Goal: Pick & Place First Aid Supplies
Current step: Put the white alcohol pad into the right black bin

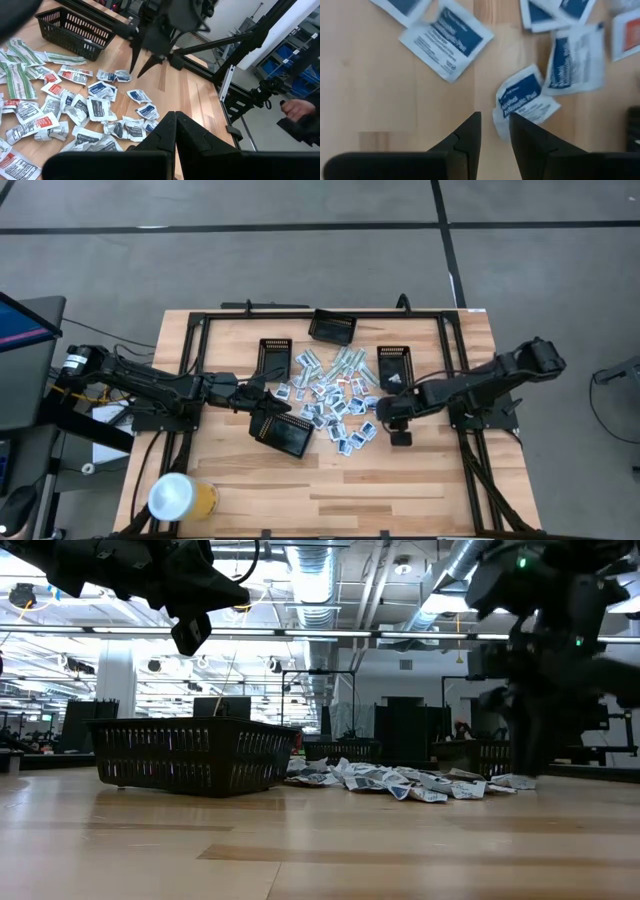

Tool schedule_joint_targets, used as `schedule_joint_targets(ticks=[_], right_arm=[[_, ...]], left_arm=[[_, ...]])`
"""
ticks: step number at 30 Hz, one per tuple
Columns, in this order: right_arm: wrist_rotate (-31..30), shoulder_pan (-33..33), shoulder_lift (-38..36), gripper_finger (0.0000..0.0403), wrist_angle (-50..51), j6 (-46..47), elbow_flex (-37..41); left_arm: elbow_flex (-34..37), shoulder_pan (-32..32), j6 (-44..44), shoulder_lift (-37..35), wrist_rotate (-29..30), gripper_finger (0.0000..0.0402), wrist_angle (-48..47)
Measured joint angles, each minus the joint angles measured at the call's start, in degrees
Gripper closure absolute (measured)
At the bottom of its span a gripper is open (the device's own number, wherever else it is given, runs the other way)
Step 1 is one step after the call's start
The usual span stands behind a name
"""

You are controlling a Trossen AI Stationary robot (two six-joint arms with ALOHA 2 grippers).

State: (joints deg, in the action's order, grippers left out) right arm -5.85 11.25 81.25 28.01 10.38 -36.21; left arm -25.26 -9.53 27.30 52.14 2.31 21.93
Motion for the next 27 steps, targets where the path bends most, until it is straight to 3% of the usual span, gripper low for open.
schedule_joint_targets(ticks=[10, 13, 18, 27], right_arm=[[0.23, 0.04, 5.17, 0.031, -0.94, 1.28, -0.24], [1.03, 0.0, 5.21, 0.0327, -0.87, 1.26, -0.22], [3.55, -0.02, 5.03, 0.0391, -0.53, 1.26, -0.2], [8.48, 0.44, 3.46, 0.04, 4.32, -0.52, -4.14]], left_arm=[[0.0, 0.01, 0.01, 0.0, 0.0, 0.0394, 0.01], [0.0, 0.0, -0.01, 0.0, 0.0, 0.0394, 0.01], [0.0, -0.01, -0.01, 0.0, 0.0, 0.0394, -0.01], [0.0, 0.01, 0.01, 0.0, 0.0, 0.0394, 0.01]])
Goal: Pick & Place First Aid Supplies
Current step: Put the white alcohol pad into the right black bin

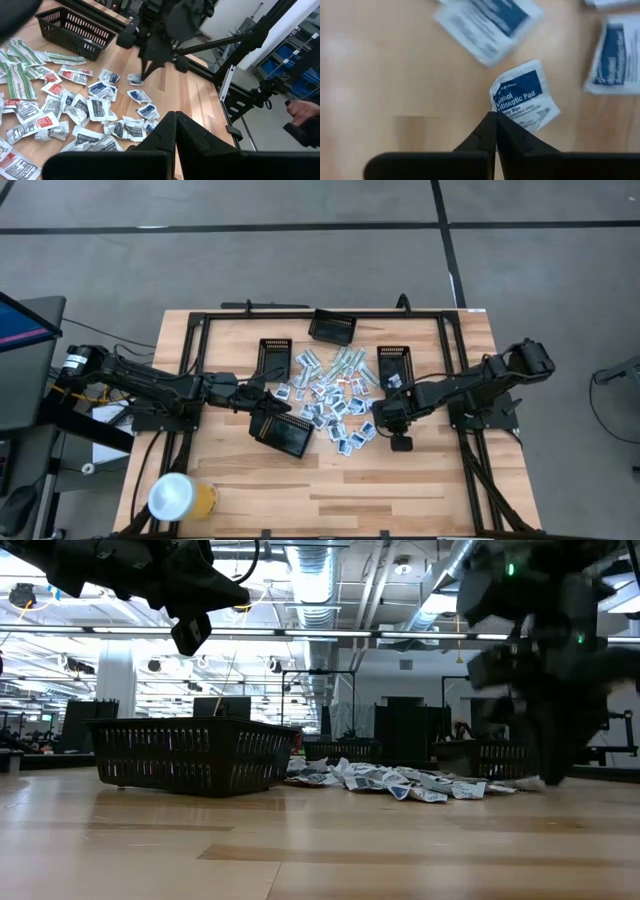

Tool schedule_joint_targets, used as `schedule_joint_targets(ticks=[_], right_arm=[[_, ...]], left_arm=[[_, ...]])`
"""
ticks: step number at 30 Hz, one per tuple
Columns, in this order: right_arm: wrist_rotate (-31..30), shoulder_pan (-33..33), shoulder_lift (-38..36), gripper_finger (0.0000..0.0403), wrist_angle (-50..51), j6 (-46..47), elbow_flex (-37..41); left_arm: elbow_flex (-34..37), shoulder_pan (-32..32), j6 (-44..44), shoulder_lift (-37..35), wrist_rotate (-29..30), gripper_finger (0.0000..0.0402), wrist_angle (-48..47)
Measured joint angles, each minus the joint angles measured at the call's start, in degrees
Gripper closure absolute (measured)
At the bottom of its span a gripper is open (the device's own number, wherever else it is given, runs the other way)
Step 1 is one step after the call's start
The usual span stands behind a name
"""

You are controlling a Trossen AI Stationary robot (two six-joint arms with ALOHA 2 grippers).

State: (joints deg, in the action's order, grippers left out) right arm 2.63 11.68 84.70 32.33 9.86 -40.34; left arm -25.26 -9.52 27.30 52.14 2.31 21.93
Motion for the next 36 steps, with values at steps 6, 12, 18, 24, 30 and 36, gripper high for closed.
schedule_joint_targets(ticks=[6, 12, 18, 24, 30, 36], right_arm=[[-1.84, -0.69, -6.67, 0.0401, 3.37, -1.24, -3.47], [-10.7, -2.41, -13.69, 0.0402, 9.21, -1.24, -7.19], [-17.68, -7.77, -18.75, 0.0402, 13.94, -1.26, -9.22], [-19.23, -14.99, -20.22, 0.0402, 16.55, -1.45, -9.09], [-19.32, -20.84, -18.34, 0.0402, 17.13, -3.2, -9.07], [-18.87, -23.86, -13.6, 0.0402, 16.99, -5.98, -9.07]], left_arm=[[0.0, -0.01, -0.02, 0.0, 0.0, 0.0394, -0.01], [0.0, 0.0, -0.02, 0.02, 0.0, 0.0394, -0.02], [0.0, 0.0, -0.02, 0.02, 0.0, 0.0394, -0.02], [0.0, -0.01, -0.02, 0.02, 0.0, 0.0394, -0.02], [0.0, 0.0, -0.02, 0.02, 0.0, 0.0394, -0.02], [0.0, -0.02, -0.02, 0.02, 0.0, 0.0394, 0.0]])
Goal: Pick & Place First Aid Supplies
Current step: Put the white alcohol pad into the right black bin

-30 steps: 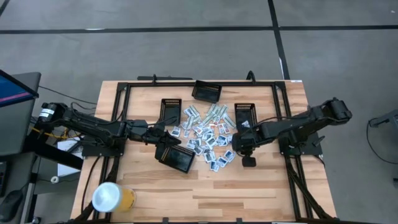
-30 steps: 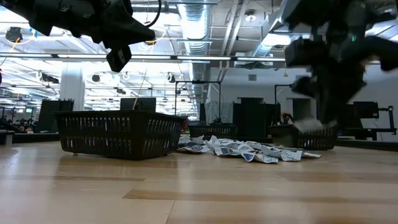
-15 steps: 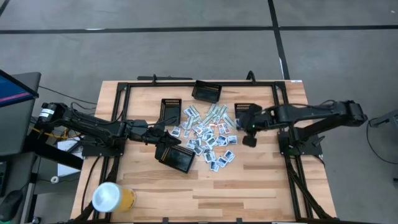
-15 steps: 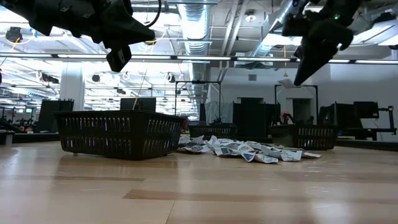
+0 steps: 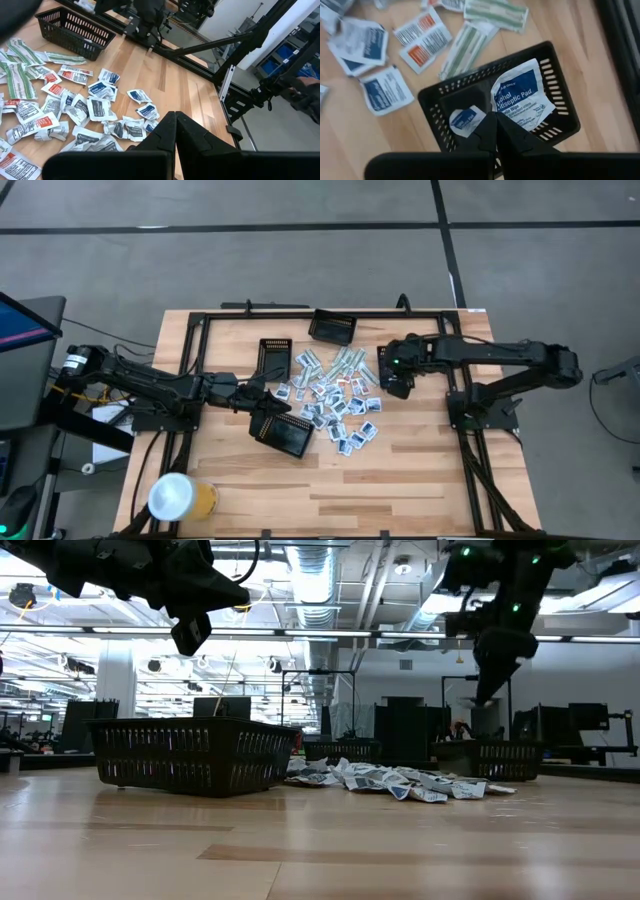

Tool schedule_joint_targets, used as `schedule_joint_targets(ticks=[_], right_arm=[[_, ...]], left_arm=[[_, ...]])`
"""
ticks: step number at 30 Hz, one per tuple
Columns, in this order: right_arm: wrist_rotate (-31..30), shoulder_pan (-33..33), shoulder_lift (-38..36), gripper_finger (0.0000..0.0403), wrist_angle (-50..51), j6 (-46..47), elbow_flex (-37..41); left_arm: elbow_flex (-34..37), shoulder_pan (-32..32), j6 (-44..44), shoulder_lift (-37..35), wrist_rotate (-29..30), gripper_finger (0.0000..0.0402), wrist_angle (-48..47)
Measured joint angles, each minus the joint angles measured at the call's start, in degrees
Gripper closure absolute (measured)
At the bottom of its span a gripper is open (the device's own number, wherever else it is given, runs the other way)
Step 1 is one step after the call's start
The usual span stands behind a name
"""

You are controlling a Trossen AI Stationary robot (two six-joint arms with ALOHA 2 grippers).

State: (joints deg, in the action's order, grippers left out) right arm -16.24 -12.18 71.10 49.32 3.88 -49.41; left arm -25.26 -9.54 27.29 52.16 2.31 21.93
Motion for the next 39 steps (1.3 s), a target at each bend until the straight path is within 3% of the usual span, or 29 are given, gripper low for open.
schedule_joint_targets(ticks=[10, 20, 31, 39], right_arm=[[2.8, -1.08, 8.75, 0.0402, 0.2, -1.46, 0.02], [2.76, -1.08, 10.7, 0.04, -0.28, -0.96, 0.02], [2.74, -1.08, 10.7, 0.0323, -0.52, -0.83, 0.02], [2.82, 3.49, 9.62, 0.0311, -2.31, -3.57, 0.02]], left_arm=[[0.0, 0.0, 0.24, 0.0, 0.0, 0.0394, 0.13], [0.0, 0.02, 0.22, 0.0, 0.0, 0.0394, 0.14], [0.0, 0.01, 0.22, -0.01, 0.0, 0.0394, 0.07], [0.0, 0.01, 0.22, -0.01, 0.0, 0.0394, 0.02]])
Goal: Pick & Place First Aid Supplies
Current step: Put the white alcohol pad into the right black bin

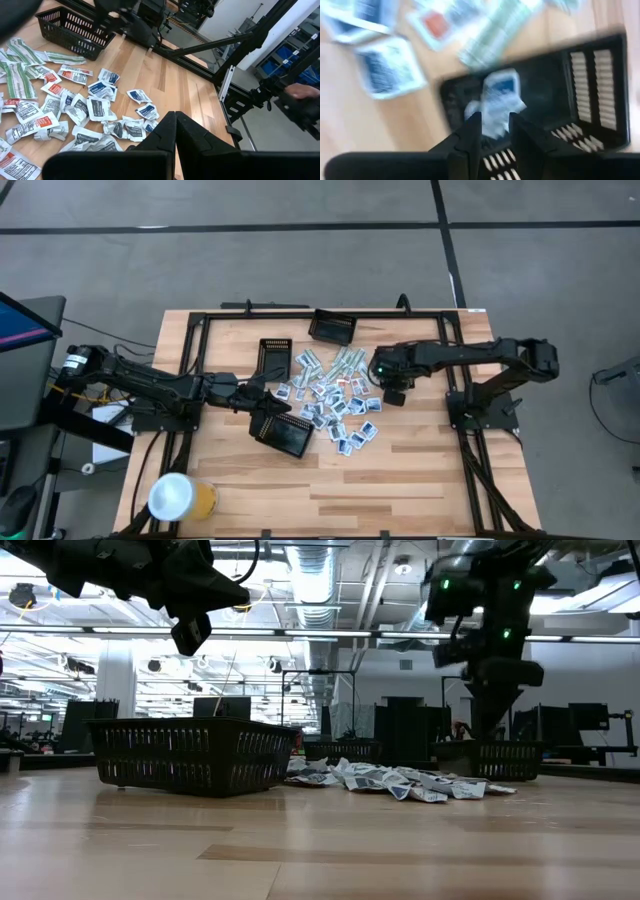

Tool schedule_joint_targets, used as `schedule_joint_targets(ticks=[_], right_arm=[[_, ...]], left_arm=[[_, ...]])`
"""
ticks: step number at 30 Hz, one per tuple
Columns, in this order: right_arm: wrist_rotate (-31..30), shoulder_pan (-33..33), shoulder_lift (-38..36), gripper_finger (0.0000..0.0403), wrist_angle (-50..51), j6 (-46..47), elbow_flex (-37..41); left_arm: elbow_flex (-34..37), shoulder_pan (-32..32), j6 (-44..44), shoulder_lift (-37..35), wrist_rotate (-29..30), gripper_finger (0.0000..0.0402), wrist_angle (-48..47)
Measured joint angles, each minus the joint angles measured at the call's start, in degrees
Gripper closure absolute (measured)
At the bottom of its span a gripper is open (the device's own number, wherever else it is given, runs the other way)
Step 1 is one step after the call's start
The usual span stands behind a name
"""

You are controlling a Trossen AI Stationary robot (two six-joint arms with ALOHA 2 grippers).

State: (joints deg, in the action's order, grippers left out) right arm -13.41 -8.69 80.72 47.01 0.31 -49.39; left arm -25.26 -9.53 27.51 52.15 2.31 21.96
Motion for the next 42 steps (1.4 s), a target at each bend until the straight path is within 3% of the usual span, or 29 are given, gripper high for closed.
schedule_joint_targets(ticks=[6, 10, 15, 20, 29, 42], right_arm=[[0.63, 9.64, -2.58, 0.0311, -6.79, -3.68, 0.0], [4.9, 14.87, -2.33, 0.0311, -11.13, -3.82, -0.01], [9.04, 19.78, 1.92, 0.0311, -13.98, -3.94, -0.02], [9.13, 23.14, 8.1, 0.0311, -17.16, -3.9, -0.01], [9.14, 24.6, 13.24, 0.031, -22.04, -2.8, -1.73], [9.12, 23.83, 13.34, 0.031, -22.1, 0.79, -1.77]], left_arm=[[0.0, -0.07, 0.0, 0.01, 0.0, 0.0394, -0.02], [0.0, -0.26, 0.0, 0.01, -0.02, 0.0394, -0.02], [0.0, -0.23, -0.07, 0.01, 0.0, 0.0394, -0.02], [0.0, -0.23, -0.18, 0.01, -0.02, 0.0394, -0.02], [0.0, -0.23, 0.76, 0.01, 0.0, 0.0394, -0.04], [0.0, -0.23, 1.49, 0.01, 0.0, 0.0394, -0.04]])
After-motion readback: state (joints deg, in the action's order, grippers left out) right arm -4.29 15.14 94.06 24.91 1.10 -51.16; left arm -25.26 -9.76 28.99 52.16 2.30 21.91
